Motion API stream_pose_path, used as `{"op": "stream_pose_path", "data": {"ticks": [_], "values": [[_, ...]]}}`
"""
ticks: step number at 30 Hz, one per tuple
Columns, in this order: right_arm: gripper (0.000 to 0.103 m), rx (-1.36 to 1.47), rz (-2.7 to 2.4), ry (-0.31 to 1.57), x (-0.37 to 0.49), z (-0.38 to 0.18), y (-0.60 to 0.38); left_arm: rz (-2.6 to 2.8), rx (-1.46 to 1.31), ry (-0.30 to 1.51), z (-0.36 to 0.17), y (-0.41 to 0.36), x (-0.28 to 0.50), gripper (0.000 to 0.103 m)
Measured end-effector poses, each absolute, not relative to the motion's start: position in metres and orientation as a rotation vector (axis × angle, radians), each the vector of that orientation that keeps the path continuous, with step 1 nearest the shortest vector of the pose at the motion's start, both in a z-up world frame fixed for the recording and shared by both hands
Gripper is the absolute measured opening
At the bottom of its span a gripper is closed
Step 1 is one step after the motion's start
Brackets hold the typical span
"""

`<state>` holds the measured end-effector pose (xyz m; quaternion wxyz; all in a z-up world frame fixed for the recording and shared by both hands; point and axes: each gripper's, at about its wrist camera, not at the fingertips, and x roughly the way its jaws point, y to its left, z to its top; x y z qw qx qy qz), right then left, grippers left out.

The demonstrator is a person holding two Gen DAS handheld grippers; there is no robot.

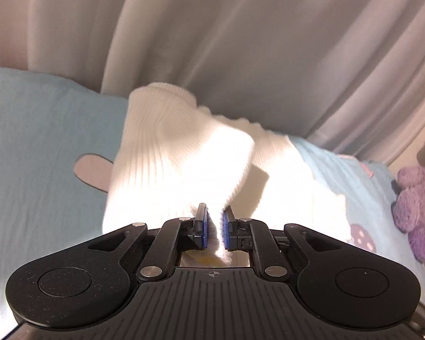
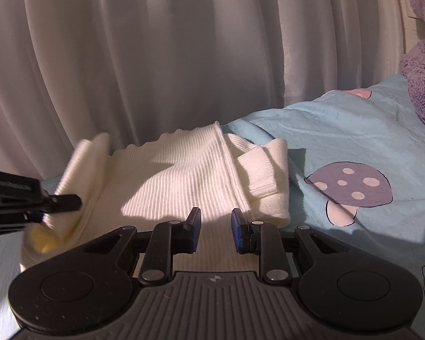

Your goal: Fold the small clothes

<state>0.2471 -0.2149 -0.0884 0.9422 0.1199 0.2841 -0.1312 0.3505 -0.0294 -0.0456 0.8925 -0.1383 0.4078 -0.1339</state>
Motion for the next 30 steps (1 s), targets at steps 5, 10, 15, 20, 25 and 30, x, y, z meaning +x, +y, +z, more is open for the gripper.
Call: {"op": "stream_pose_path", "data": {"ticks": [5, 10, 15, 20, 25, 30], "values": [[0.022, 0.248, -0.252, 0.582, 0.246, -0.086, -0.217, -0.400, -0.297, 0.827, -0.037, -0.025, 0.332, 0.039], [0.023, 0.250, -0.236, 0.590, 0.251, -0.089, -0.215, -0.368, -0.372, 0.740, -0.002, 0.010, 0.305, 0.049], [0.024, 0.249, -0.198, 0.607, 0.258, -0.092, -0.206, -0.176, -0.287, 0.814, -0.028, 0.015, 0.319, 0.048], [0.025, 0.228, -0.159, 0.631, 0.266, -0.092, -0.199, -0.236, -0.281, 0.881, -0.059, 0.003, 0.316, 0.068], [0.034, 0.337, -0.064, 0.642, 0.285, -0.079, -0.207, -0.221, -0.431, 0.911, -0.041, 0.039, 0.314, 0.074], [0.040, 0.722, 0.182, 0.737, 0.334, -0.088, -0.224, -0.078, -0.509, 0.824, -0.033, 0.076, 0.318, 0.081]]}}
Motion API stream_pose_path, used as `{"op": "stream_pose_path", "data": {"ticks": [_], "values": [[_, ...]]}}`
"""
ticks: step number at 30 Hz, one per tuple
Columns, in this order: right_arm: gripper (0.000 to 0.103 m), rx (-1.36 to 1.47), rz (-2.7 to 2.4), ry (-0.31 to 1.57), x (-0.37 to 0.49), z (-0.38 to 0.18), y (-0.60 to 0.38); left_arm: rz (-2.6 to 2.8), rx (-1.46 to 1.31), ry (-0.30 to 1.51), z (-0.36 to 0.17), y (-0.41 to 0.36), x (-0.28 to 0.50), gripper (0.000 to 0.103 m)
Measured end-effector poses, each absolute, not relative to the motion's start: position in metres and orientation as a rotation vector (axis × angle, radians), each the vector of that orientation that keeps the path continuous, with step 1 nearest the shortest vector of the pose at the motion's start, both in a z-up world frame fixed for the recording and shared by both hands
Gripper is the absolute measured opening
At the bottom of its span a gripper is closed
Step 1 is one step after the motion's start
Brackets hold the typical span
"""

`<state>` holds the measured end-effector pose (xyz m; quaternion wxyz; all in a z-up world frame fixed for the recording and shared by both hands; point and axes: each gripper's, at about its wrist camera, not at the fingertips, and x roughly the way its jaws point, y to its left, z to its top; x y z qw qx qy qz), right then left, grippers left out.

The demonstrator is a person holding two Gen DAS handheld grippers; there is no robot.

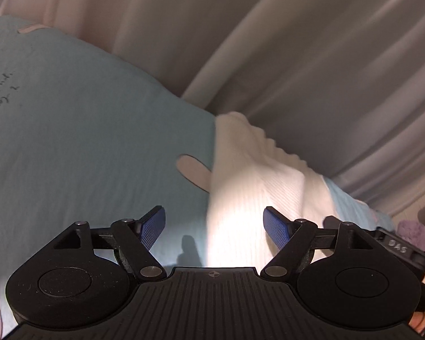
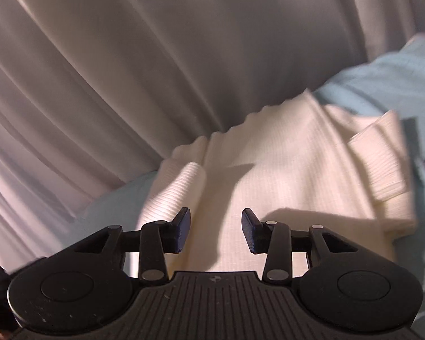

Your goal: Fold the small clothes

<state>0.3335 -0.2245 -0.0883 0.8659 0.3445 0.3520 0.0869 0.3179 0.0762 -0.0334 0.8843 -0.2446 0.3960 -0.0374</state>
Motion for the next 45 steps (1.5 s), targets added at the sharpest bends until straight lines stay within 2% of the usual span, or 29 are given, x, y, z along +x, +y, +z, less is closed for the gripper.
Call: {"op": "stream_pose_path", "data": {"ticks": [2, 16, 17, 19, 21, 24, 28, 33, 36, 39, 42, 43, 45], "values": [[0.040, 0.806, 0.233, 0.783, 0.355, -0.099, -0.223, -0.022, -0.502, 0.844, -0.042, 0.080, 0.326, 0.080], [0.041, 0.794, 0.312, 0.915, 0.416, -0.114, -0.191, -0.019, -0.458, 0.870, -0.065, 0.067, 0.336, 0.080], [0.039, 0.784, 0.313, 0.918, 0.419, -0.114, -0.187, -0.019, -0.454, 0.869, -0.064, 0.067, 0.335, 0.080], [0.028, 0.750, 0.308, 0.921, 0.422, -0.114, -0.185, -0.018, -0.445, 0.868, -0.064, 0.065, 0.333, 0.081], [0.020, 0.670, 0.285, 0.910, 0.421, -0.108, -0.180, -0.019, -0.443, 0.870, -0.064, 0.064, 0.333, 0.081], [0.013, 0.390, 0.240, 0.857, 0.412, -0.083, -0.154, -0.025, -0.450, 0.874, -0.059, 0.061, 0.331, 0.080], [0.010, 0.263, 0.240, 0.778, 0.395, -0.054, -0.146, -0.068, -0.418, 0.855, -0.049, 0.051, 0.326, 0.080], [0.010, 0.163, 0.121, 0.731, 0.374, -0.039, -0.182, -0.183, -0.384, 0.854, -0.040, 0.029, 0.320, 0.081], [0.010, 0.105, 0.017, 0.776, 0.370, -0.051, -0.207, -0.217, -0.363, 0.885, -0.047, 0.012, 0.321, 0.081], [0.012, 0.210, 0.034, 0.785, 0.366, -0.064, -0.232, -0.255, -0.375, 0.915, -0.057, -0.004, 0.322, 0.081], [0.021, 0.367, 0.095, 0.767, 0.360, -0.063, -0.251, -0.302, -0.401, 0.923, -0.061, -0.010, 0.320, 0.081], [0.030, 0.419, 0.130, 0.761, 0.356, -0.065, -0.256, -0.293, -0.395, 0.926, -0.061, -0.011, 0.320, 0.081], [0.042, 0.504, 0.195, 0.767, 0.354, -0.071, -0.262, -0.256, -0.365, 0.927, -0.059, -0.012, 0.319, 0.081]]}}
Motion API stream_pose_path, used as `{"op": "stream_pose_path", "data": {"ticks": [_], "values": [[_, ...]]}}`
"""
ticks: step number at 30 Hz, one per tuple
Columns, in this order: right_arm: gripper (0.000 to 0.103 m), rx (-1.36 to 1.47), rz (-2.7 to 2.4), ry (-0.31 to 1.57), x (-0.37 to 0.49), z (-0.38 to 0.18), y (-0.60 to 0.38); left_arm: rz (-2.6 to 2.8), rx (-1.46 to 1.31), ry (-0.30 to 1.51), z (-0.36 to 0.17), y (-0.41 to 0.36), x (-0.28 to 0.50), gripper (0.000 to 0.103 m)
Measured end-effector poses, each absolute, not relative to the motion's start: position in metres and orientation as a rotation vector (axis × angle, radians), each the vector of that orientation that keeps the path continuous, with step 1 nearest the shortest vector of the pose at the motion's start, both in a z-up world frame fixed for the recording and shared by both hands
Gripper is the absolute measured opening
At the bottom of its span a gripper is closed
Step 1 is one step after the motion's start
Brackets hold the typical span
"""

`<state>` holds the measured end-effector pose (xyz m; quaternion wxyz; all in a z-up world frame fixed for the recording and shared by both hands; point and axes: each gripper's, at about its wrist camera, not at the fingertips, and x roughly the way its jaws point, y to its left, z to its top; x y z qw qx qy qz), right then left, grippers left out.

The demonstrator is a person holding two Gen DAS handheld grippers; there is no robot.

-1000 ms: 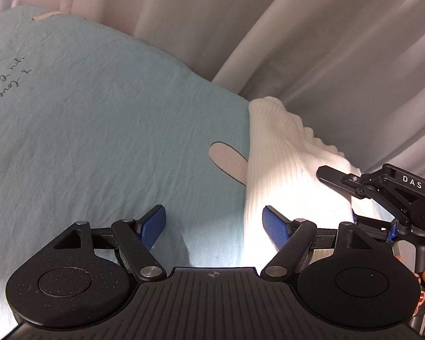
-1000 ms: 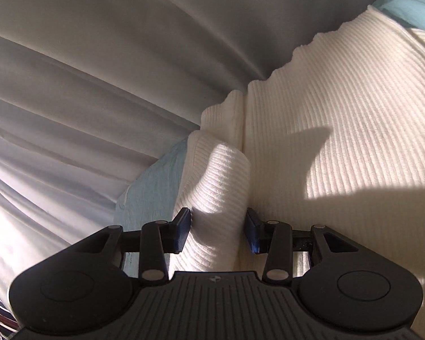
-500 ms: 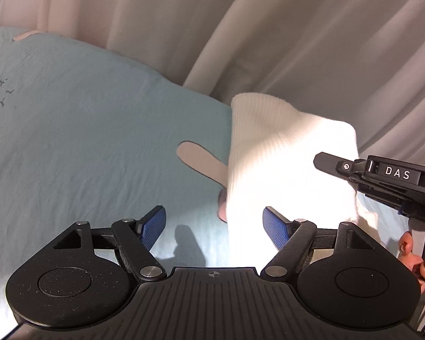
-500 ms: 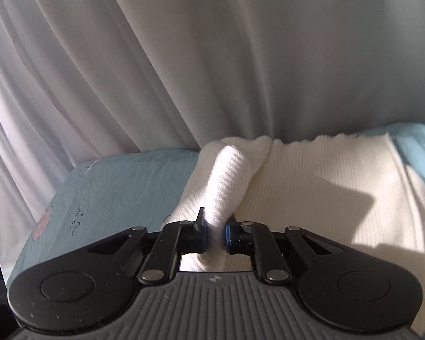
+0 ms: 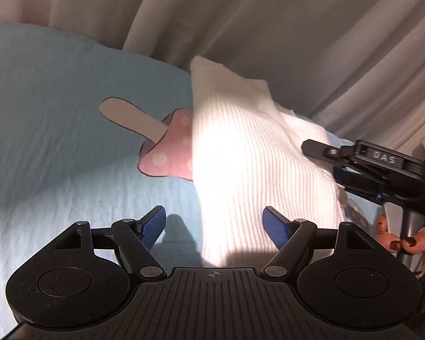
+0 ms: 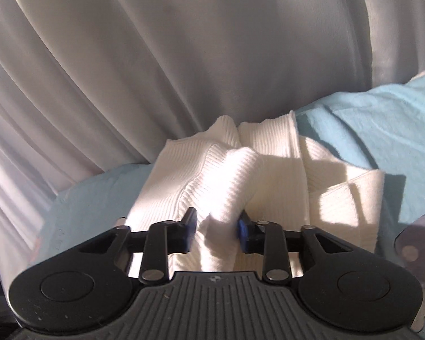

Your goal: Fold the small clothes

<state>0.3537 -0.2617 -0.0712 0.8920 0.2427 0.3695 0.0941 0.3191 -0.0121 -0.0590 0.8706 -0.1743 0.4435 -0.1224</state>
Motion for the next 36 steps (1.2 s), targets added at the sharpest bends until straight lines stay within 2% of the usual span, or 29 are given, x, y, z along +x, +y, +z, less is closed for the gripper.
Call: {"op": "stream_pose_path", "data": {"ticks": [6, 8, 9, 11, 13, 15, 18, 21, 25, 26, 27, 28, 31, 36], "values": [[0.046, 0.681, 0.275, 0.795, 0.357, -0.092, -0.270, -0.114, -0.383, 0.904, -0.058, -0.009, 0.328, 0.082], [0.039, 0.694, 0.263, 0.792, 0.359, -0.094, -0.266, -0.148, -0.443, 0.889, -0.061, -0.012, 0.334, 0.082], [0.031, 0.697, 0.257, 0.797, 0.362, -0.096, -0.264, -0.179, -0.475, 0.873, -0.062, -0.013, 0.336, 0.082], [0.023, 0.702, 0.243, 0.800, 0.364, -0.099, -0.261, -0.262, -0.551, 0.854, -0.064, -0.017, 0.341, 0.082], [0.017, 0.578, 0.213, 0.795, 0.364, -0.091, -0.250, -0.287, -0.582, 0.870, -0.063, -0.020, 0.342, 0.084], [0.014, 0.328, 0.177, 0.754, 0.358, -0.072, -0.229, -0.288, -0.571, 0.859, -0.059, -0.019, 0.337, 0.084], [0.013, 0.089, 0.152, 0.639, 0.339, -0.041, -0.214, -0.257, -0.477, 0.849, -0.047, -0.019, 0.323, 0.084], [0.013, -0.011, 0.067, 0.615, 0.327, -0.034, -0.224, -0.289, -0.324, 0.818, -0.034, -0.032, 0.302, 0.084], [0.016, -0.059, -0.048, 0.725, 0.332, -0.061, -0.246, -0.384, -0.205, 0.804, -0.037, -0.058, 0.283, 0.087], [0.018, -0.037, -0.060, 0.731, 0.332, -0.065, -0.250, -0.389, -0.178, 0.822, -0.041, -0.065, 0.283, 0.087], [0.025, -0.002, -0.068, 0.720, 0.328, -0.063, -0.255, -0.388, -0.150, 0.845, -0.046, -0.074, 0.282, 0.087], [0.033, 0.049, -0.069, 0.720, 0.324, -0.058, -0.261, -0.385, -0.131, 0.858, -0.048, -0.077, 0.282, 0.087], [0.040, 0.221, -0.052, 0.703, 0.297, -0.046, -0.288, -0.339, -0.090, 0.864, -0.057, -0.079, 0.280, 0.087], [0.042, 0.642, 0.094, 0.708, 0.238, -0.067, -0.317, -0.247, -0.186, 0.895, -0.060, -0.064, 0.289, 0.086]]}}
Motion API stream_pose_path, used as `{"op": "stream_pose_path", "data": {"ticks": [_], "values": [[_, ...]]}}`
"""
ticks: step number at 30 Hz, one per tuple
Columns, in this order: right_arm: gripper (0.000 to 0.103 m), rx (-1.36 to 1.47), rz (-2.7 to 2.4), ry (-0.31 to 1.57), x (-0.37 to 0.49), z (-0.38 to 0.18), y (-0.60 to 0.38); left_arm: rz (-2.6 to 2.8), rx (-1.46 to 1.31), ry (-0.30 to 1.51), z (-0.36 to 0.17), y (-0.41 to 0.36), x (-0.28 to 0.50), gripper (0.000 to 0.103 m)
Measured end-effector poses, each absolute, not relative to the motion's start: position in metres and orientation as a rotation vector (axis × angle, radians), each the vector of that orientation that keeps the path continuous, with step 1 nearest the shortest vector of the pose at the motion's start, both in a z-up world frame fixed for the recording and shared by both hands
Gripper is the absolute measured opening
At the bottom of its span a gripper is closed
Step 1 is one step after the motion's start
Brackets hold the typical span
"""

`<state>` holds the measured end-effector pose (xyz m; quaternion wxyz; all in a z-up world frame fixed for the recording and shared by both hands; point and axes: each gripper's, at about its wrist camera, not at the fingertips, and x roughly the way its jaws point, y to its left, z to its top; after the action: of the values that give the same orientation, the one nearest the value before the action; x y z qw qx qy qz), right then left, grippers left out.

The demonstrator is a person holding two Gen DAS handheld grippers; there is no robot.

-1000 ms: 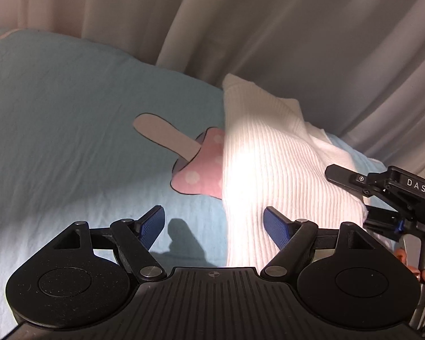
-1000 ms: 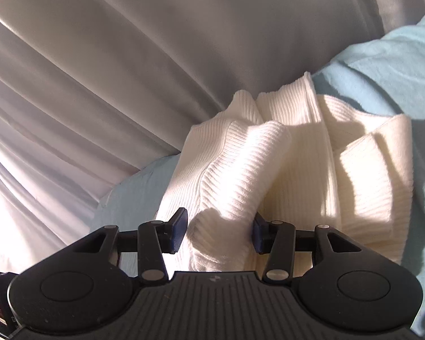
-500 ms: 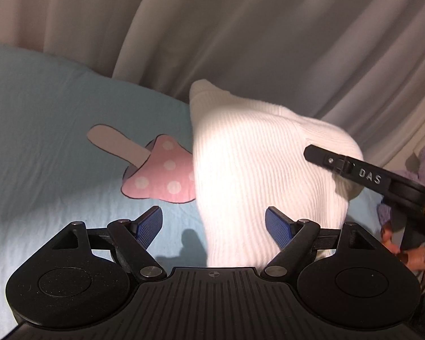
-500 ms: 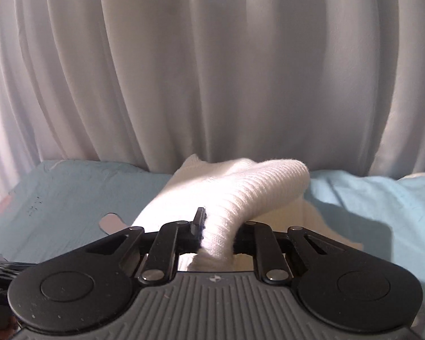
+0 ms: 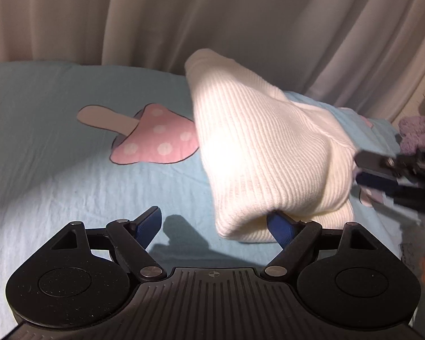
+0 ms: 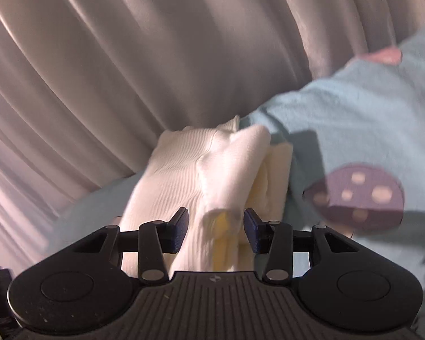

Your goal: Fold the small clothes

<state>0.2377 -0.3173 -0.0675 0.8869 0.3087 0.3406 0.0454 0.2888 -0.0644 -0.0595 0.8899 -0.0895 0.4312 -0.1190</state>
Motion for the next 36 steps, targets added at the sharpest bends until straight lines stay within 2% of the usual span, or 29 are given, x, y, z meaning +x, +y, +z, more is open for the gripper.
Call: {"op": "stream_pose_path", "data": {"ticks": [6, 10, 13, 14, 15, 16, 18, 19, 21, 22, 26, 27, 32, 34, 36], "values": [[0.043, 0.975, 0.140, 0.717, 0.229, -0.113, -0.303, -0.212, -0.226, 0.874, -0.057, -0.070, 0.299, 0.084], [0.057, 1.201, 0.164, 0.697, 0.227, -0.131, -0.301, -0.223, -0.275, 0.815, -0.046, -0.071, 0.297, 0.084], [0.056, 1.277, 0.144, 0.652, 0.231, -0.138, -0.299, -0.233, -0.284, 0.821, -0.044, -0.070, 0.297, 0.084], [0.055, 1.310, 0.134, 0.631, 0.233, -0.139, -0.298, -0.238, -0.285, 0.825, -0.044, -0.070, 0.296, 0.084], [0.034, 1.303, 0.121, 0.621, 0.236, -0.138, -0.298, -0.242, -0.283, 0.829, -0.046, -0.070, 0.296, 0.084], [0.008, 1.237, 0.090, 0.636, 0.241, -0.130, -0.296, -0.246, -0.280, 0.833, -0.046, -0.070, 0.295, 0.084], [0.008, 1.032, 0.011, 0.653, 0.240, -0.106, -0.288, -0.254, -0.244, 0.854, -0.051, -0.074, 0.294, 0.085], [0.008, 1.028, 0.033, 0.625, 0.236, -0.099, -0.289, -0.249, -0.214, 0.863, -0.053, -0.076, 0.294, 0.085], [0.008, 1.216, 0.203, 0.533, 0.225, -0.099, -0.303, -0.213, -0.136, 0.865, -0.056, -0.081, 0.293, 0.085], [0.007, 1.225, 0.228, 0.511, 0.221, -0.098, -0.308, -0.189, -0.098, 0.861, -0.059, -0.082, 0.293, 0.085], [0.007, 0.760, -0.041, 0.735, 0.229, -0.095, -0.297, -0.180, -0.115, 0.889, -0.062, -0.077, 0.297, 0.085], [0.007, 0.703, -0.043, 0.741, 0.229, -0.094, -0.293, -0.181, -0.122, 0.903, -0.063, -0.075, 0.298, 0.085], [0.007, 0.805, 0.092, 0.664, 0.218, -0.086, -0.298, -0.174, -0.144, 0.926, -0.061, -0.063, 0.297, 0.085], [0.006, 0.634, -0.055, 0.741, 0.223, -0.086, -0.294, -0.190, -0.166, 0.942, -0.060, -0.058, 0.298, 0.085], [0.004, 0.600, -0.062, 0.751, 0.223, -0.085, -0.295, -0.211, -0.180, 0.974, -0.057, -0.054, 0.296, 0.085]]}}
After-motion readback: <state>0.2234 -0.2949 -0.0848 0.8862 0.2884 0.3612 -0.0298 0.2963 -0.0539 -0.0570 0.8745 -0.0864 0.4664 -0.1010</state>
